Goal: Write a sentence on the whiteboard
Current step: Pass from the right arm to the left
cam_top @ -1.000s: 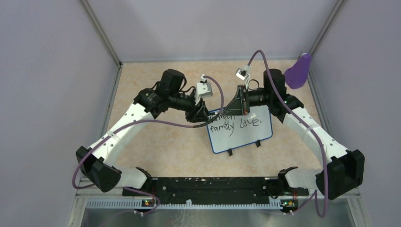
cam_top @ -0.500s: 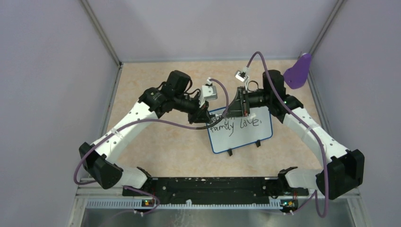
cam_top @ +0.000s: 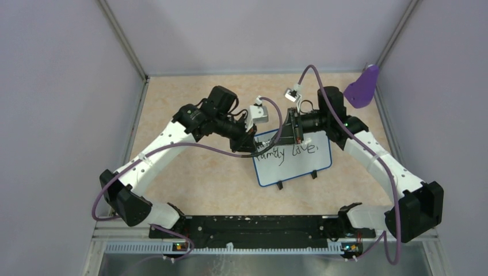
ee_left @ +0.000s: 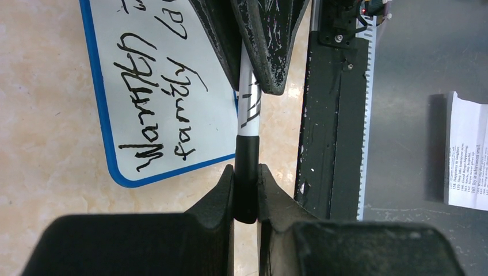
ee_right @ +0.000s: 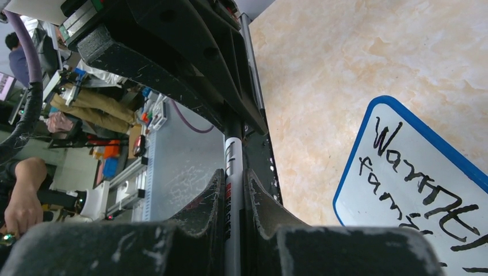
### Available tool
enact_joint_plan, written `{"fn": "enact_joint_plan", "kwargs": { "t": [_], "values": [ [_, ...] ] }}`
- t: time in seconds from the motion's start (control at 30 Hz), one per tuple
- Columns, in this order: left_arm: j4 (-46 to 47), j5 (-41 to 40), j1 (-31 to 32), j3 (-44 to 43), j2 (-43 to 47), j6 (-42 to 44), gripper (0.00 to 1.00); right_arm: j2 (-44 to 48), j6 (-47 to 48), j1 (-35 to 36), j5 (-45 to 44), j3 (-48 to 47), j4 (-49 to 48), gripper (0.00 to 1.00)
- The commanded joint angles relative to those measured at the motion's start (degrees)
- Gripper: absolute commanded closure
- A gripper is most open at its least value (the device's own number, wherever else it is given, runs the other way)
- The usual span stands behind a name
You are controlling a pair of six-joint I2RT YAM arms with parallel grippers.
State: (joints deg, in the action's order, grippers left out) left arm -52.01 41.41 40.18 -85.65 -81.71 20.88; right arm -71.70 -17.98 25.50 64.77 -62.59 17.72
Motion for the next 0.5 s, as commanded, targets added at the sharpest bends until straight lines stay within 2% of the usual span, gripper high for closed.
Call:
{"fn": "enact_joint_plan", "kwargs": {
  "t": [0.0,0.1,0.37,0.47],
  "values": [
    [13.14,2.35,1.64,-3.31,0.04,-3.2,1.0,-0.25,3.32,2.82,-1.04,-2.73,0.46,1.0],
    [13.12,2.75,-0.9,-1.61,1.58,-3.24,1.0,0.49,3.79,0.63,-1.88,-4.23,1.6,0.91],
    [11.85,8.3,-12.1,0.58,3.79,-4.97,1.0,2.08,6.38,-7.0,-6.66,-10.94,6.42,0.38],
    [10.93,8.81,-15.91,0.98,3.78,-4.98,1.0,2.34,6.04,-9.87,-6.88,-12.52,6.48,0.24]
  ]
}}
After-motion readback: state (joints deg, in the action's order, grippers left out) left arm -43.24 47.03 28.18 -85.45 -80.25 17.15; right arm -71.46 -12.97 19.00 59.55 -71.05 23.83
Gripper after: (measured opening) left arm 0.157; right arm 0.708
